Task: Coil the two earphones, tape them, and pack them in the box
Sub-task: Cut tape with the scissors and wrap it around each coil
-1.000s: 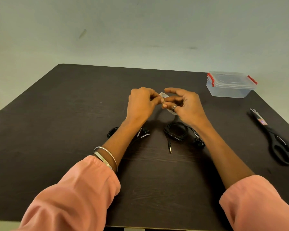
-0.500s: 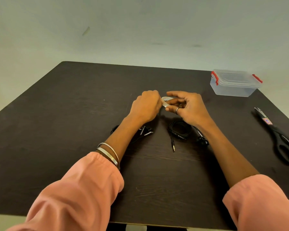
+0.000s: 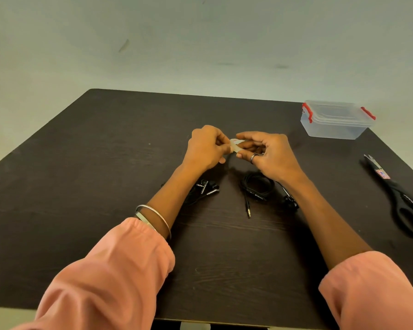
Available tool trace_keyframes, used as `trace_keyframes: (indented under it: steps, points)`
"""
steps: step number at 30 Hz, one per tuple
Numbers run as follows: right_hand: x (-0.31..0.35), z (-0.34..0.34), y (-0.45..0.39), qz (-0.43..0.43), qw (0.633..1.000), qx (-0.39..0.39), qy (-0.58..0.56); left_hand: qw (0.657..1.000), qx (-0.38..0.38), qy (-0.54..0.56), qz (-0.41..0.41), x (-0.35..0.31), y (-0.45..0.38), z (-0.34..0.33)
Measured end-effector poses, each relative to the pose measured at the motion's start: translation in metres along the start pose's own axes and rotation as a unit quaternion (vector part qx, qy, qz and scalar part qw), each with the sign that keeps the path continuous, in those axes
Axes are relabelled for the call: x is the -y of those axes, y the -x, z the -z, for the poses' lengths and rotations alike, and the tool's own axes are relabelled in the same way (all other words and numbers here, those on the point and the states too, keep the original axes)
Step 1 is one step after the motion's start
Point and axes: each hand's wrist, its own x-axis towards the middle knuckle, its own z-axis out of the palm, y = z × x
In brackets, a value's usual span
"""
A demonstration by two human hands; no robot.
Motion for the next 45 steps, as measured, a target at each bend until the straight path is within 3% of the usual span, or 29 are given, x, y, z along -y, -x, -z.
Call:
trace_keyframes:
  steps: [9, 23, 33, 45]
  points:
    - [0.0006, -0.0016, 0.0007, 0.006, 1.000, 0.013, 0.019, 0.998, -0.055, -0.028, 0.008, -0.0068, 0.0065, -0.0017]
    - [-0.0021, -0.0013, -0.0009, 0.008, 0.999, 0.010, 0.041, 0.998, -0.059, 0.002, 0.031, -0.0050, 0.0048, -0.0042]
    - [-0.0018, -0.0012, -0.0018, 0.011, 0.998, 0.014, 0.060, 0.996, -0.085, -0.007, -0.005, -0.0032, 0.0040, -0.0063]
    - [0.0018, -0.0029, -0.0004, -0.004, 0.998, -0.014, 0.058, 0.995, -0.080, 0.010, 0.056, -0.0047, 0.0037, -0.0053]
